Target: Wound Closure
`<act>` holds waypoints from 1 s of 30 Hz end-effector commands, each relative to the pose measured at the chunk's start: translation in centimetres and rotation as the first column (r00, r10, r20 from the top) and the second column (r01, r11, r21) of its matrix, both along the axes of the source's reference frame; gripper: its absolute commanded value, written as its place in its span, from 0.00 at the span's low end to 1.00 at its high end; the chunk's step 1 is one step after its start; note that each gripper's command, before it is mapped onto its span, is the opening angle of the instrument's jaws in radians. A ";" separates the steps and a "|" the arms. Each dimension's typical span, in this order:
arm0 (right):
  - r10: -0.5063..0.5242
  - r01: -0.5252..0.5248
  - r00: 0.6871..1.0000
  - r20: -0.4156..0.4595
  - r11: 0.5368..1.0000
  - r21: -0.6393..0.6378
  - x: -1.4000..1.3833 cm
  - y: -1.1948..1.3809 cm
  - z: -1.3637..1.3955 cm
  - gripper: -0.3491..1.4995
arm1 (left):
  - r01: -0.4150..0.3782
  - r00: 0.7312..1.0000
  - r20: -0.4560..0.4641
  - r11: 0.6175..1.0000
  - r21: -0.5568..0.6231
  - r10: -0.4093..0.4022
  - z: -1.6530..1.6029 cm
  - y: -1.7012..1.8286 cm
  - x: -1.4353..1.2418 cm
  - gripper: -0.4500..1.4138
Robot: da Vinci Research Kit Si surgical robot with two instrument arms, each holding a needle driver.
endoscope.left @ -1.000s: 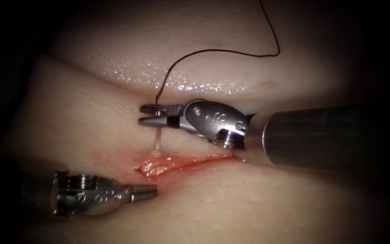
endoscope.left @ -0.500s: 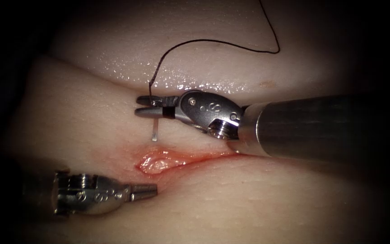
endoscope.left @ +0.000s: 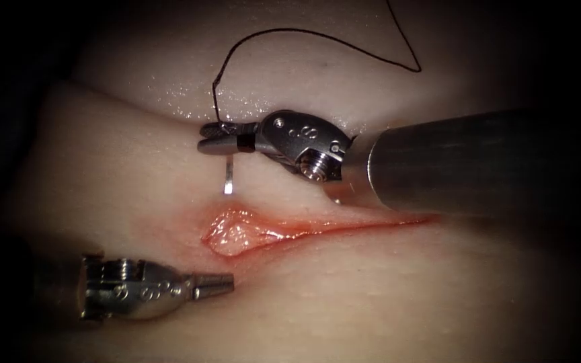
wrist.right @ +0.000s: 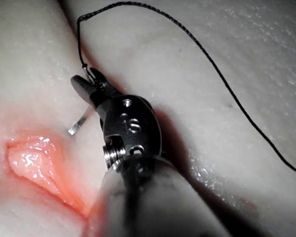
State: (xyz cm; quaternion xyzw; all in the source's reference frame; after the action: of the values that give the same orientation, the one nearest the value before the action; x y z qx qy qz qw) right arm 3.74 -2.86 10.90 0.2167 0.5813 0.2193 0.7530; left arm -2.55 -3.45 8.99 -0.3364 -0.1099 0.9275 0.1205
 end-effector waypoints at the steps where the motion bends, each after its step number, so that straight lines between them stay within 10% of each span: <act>1: -0.005 0.005 1.000 -0.004 1.000 -0.002 0.07 0.01 0.07 0.00 | 0.000 1.000 0.001 1.000 0.001 0.000 0.05 -0.06 -0.05 0.00; 15: 0.009 -0.007 1.000 -0.011 0.983 0.182 0.15 0.06 0.18 0.00 | -0.001 1.000 0.001 1.000 0.001 0.001 0.05 -0.07 -0.05 0.00; 30: 0.028 0.014 0.997 -0.070 0.844 0.537 0.19 -0.04 0.22 0.00 | -0.001 1.000 0.002 1.000 0.001 0.001 0.05 -0.07 -0.05 0.00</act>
State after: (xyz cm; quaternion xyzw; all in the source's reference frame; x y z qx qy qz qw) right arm 3.84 -2.88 11.06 0.4265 0.5250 0.3687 0.6376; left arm -2.55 -3.46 8.98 -0.3366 -0.1098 0.9274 0.1202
